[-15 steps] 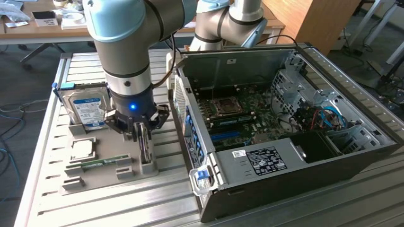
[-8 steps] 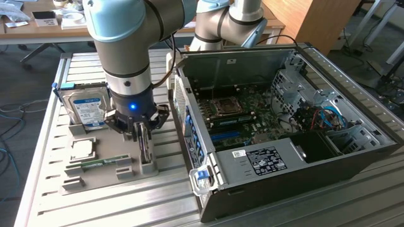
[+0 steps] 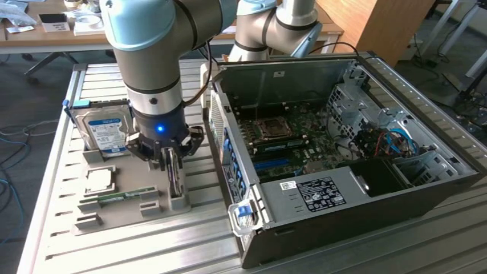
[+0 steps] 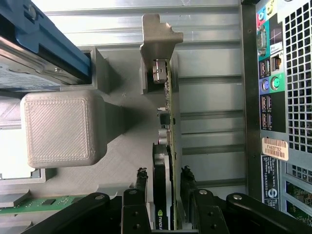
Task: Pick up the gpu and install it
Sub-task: 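Pick up the gpu and move the gpu toward the slot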
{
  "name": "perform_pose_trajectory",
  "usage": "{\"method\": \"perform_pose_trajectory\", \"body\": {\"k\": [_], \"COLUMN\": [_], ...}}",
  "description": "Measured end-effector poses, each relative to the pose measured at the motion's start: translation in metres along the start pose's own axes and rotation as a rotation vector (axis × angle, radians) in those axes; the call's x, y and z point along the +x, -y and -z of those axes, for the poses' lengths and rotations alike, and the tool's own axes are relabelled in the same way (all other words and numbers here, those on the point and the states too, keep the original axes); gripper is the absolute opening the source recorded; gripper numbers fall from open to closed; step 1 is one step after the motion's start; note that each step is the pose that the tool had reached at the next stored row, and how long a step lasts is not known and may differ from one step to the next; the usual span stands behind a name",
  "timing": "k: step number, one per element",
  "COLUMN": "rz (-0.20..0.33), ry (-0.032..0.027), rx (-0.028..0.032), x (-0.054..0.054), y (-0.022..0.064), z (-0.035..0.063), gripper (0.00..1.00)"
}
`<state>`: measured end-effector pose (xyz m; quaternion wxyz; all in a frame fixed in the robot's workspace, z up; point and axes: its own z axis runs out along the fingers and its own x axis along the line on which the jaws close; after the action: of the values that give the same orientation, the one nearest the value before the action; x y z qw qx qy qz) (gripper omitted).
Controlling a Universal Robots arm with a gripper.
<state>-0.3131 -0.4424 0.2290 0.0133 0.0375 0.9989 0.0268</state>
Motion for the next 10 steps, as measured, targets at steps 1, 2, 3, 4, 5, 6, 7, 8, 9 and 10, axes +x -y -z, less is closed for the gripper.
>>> {"method": "perform_pose_trajectory", "body": {"k": [1, 2, 3, 4, 5, 6, 7, 8, 9, 10], "rz": [0.000, 0.000, 0.000, 0.000, 0.000, 0.000, 0.000, 0.000, 0.000, 0.000], "ry": [0.0000, -0.0001, 0.0000, 0.0000, 0.0000, 0.0000, 0.0000, 0.0000, -0.0001, -0.0002], "rx": [0.0000, 0.0000, 0.0000, 0.0000, 0.0000, 0.0000, 0.0000, 0.0001, 0.0000, 0.0000], "x": [0.0000, 0.0000, 0.0000, 0.0000, 0.0000, 0.0000, 0.0000, 0.0000, 0.0000, 0.0000], "y": [0.0000, 0.0000, 0.0000, 0.0000, 0.0000, 0.0000, 0.0000, 0.0000, 0.0000, 0.0000], "z": [0.0000, 0.0000, 0.0000, 0.0000, 0.0000, 0.0000, 0.0000, 0.0000, 0.0000, 0.0001], "gripper": [0.40, 0.40, 0.33, 0.33, 0.33, 0.33, 0.33, 0.33, 0.32, 0.32]}}
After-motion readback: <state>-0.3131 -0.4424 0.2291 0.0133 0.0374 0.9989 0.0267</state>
